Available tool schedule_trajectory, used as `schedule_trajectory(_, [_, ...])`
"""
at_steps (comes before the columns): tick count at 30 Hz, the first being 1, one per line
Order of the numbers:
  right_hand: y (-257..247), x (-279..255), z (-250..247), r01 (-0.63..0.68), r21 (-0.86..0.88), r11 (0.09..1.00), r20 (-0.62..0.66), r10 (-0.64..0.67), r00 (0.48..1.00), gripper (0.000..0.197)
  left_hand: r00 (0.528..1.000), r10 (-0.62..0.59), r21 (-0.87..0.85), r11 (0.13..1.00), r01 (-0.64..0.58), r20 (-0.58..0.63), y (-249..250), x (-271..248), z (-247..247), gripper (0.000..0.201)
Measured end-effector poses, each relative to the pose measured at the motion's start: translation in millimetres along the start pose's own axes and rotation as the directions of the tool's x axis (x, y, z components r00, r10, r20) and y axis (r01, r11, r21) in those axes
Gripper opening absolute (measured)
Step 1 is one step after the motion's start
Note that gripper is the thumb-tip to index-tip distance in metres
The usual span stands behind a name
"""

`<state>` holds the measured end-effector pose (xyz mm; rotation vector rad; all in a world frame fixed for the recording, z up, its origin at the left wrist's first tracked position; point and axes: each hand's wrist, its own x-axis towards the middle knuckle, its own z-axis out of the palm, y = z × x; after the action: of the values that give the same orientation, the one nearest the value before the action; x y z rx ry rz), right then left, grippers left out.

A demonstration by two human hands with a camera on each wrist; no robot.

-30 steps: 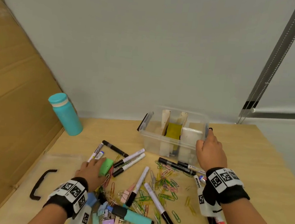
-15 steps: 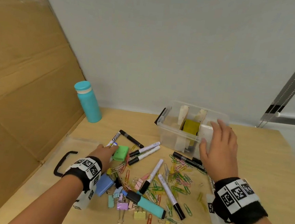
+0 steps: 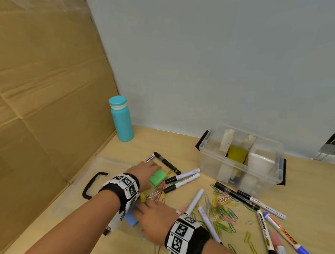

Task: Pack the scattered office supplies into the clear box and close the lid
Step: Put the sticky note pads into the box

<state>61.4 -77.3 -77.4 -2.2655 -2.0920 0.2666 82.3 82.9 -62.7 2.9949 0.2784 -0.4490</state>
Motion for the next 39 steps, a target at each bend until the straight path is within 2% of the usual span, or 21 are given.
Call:
schedule_trajectory(3, [1,12,7,-0.058,0.02,0.998,0.022,0.058,0.998,0.053,0.996,0.033,0.044,0.998,-0.037,0.083,0,9,-1,0.073])
schedule_trajectory(6, [2,20,11,-0.069,-0.012,0.998,0.022,0.069,0.997,0.045,0.996,0.061,0.083,0.994,-0.066,0.061,-1,16,1,0.072])
schedule_trajectory(9, [3,23,8,-0.085,-0.002,0.996,0.03,0.085,0.996,0.053,0.995,0.086,0.119,0.989,-0.091,0.047,-1,21,0,0.07])
schedule_trajectory(12, [4,22,1,-0.153,0.034,0.988,0.044,0.151,0.988,0.042,0.994,0.107,0.135,0.985,-0.109,0.02,-2,24,1,0.067])
schedule_trajectory(15, [5,9,-9,-0.246,0.117,0.962,0.045,0.243,0.969,0.038,0.993,0.114,0.076,0.991,-0.113,-0.006,-4,24,-2,0.064])
schedule_trajectory(17, [8,-12,-22,-0.324,0.218,0.921,0.006,0.33,0.944,0.035,0.996,0.077,-0.071,0.994,-0.08,-0.051,-8,20,-4,0.062])
schedule_trajectory(19, [16,-39,-42,-0.398,0.359,0.844,-0.035,0.438,0.898,0.039,0.993,0.029,-0.28,0.958,-0.061,-0.114,-11,13,-4,0.059])
schedule_trajectory(21, [28,-68,-63,-0.446,0.483,0.754,-0.094,0.551,0.829,0.043,0.983,0.008,-0.466,0.88,-0.094,-0.183,-13,5,-2,0.054])
schedule_trajectory(24, [61,-104,-88,-0.499,0.557,0.664,-0.173,0.68,0.712,0.051,0.966,-0.038,-0.595,0.793,-0.127,-0.257,-13,-6,0,0.061])
schedule_trajectory(26, [89,-122,-107,-0.591,0.529,0.609,-0.188,0.763,0.618,0.056,0.957,-0.092,-0.589,0.803,-0.093,-0.276,-13,-8,2,0.07])
schedule_trajectory(28, [119,-133,-126,-0.704,0.421,0.572,-0.236,0.819,0.524,0.056,0.954,-0.133,-0.608,0.792,-0.06,-0.268,-14,-8,5,0.074])
schedule_trajectory(31, [160,-134,-142,-0.796,0.32,0.514,-0.292,0.853,0.434,0.048,0.951,-0.154,-0.628,0.777,-0.051,-0.268,-14,-10,7,0.072])
schedule_trajectory(34, [193,-123,-147,-0.84,0.255,0.478,-0.209,0.876,0.435,0.029,0.947,-0.149,-0.631,0.773,-0.067,-0.283,-14,-13,9,0.072])
schedule_trajectory(39, [217,-91,-144,-0.856,0.067,0.512,0.06,0.855,0.516,0.021,0.941,-0.139,-0.674,0.73,-0.114,-0.31,-14,-20,12,0.073])
